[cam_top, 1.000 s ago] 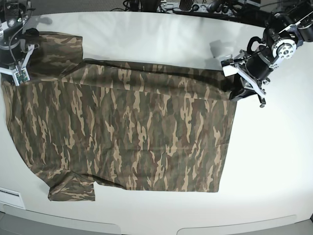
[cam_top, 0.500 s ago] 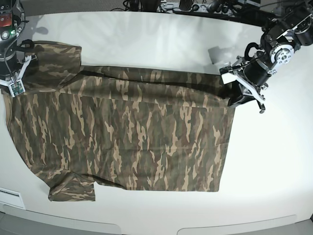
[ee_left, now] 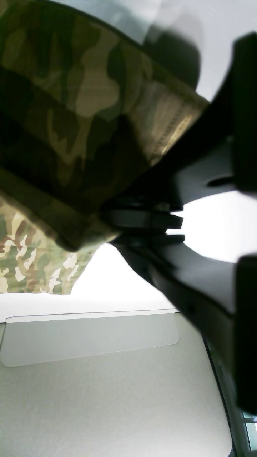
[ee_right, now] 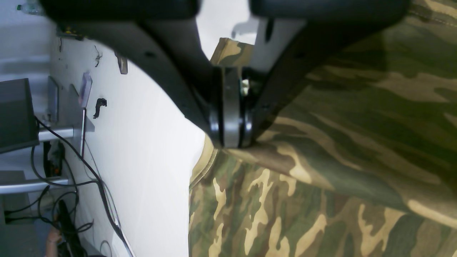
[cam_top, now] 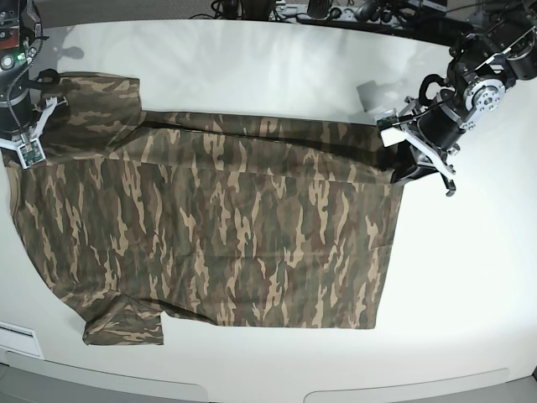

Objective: Fold the T-shirt properly
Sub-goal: 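Lower the shirt edges and open both grippers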

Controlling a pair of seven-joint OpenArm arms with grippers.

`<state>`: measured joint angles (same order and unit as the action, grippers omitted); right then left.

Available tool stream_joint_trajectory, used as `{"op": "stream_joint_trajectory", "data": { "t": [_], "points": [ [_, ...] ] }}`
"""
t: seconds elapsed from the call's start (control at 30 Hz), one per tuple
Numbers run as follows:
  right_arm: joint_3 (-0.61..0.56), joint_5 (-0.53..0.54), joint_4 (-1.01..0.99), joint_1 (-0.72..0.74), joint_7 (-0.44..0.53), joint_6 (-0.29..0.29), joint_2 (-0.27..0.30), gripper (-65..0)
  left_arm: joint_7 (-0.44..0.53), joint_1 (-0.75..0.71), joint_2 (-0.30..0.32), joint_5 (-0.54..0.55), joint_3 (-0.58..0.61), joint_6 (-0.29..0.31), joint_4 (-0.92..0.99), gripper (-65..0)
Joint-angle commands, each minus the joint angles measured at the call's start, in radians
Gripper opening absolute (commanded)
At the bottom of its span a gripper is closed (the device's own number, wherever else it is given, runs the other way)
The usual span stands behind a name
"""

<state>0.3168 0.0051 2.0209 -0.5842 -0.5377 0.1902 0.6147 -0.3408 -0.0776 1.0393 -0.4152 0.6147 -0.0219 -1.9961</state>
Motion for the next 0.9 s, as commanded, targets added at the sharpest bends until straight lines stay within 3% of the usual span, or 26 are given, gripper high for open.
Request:
{"op": "stream_joint_trajectory", "data": {
  "t": [0.0,0.4,0.63,0.67,0.7,0.77,0.8,0.87],
  "points": [
    [0.011,0.007,0.012,0.003,0.022,-0.022,0.02,-65.0,0.0,0.009,0.019,0.013,-0.009,-0.014,-0.011,-65.0],
    [0.01,0.048,0.011,0.017,0.022,-0.005,0.02,-65.0,-0.056,0.008,0.018,0.088,-0.009,0.068,-0.011,-65.0],
    [0.01,0.048,0.005,0.017,0.027,-0.006,0.02,-65.0,-0.043,0.008,0.017,0.087,-0.009,0.042,-0.011,-65.0],
    [0.01,0.048,0.005,0.017,0.027,-0.007,0.02,-61.3,-0.045,0.009,0.014,0.08,-0.009,0.006,-0.011,-65.0],
    [0.01,0.047,0.005,0.018,0.026,-0.019,0.02,-51.6,-0.045,0.009,0.01,0.07,-0.009,-0.045,-0.011,-63.0],
    [0.01,0.048,0.005,0.019,0.026,-0.074,0.02,-33.6,-0.049,0.009,0.005,0.077,-0.009,-0.132,-0.011,-49.2],
    [0.01,0.048,0.005,0.019,0.023,-0.114,0.02,-28.0,-0.049,0.008,0.002,0.097,-0.009,-0.163,-0.011,-43.3],
    [0.01,0.052,0.005,0.019,0.009,-0.158,0.02,-25.6,-0.056,0.008,-0.01,0.174,-0.009,-0.191,-0.011,-37.4]
  ]
}}
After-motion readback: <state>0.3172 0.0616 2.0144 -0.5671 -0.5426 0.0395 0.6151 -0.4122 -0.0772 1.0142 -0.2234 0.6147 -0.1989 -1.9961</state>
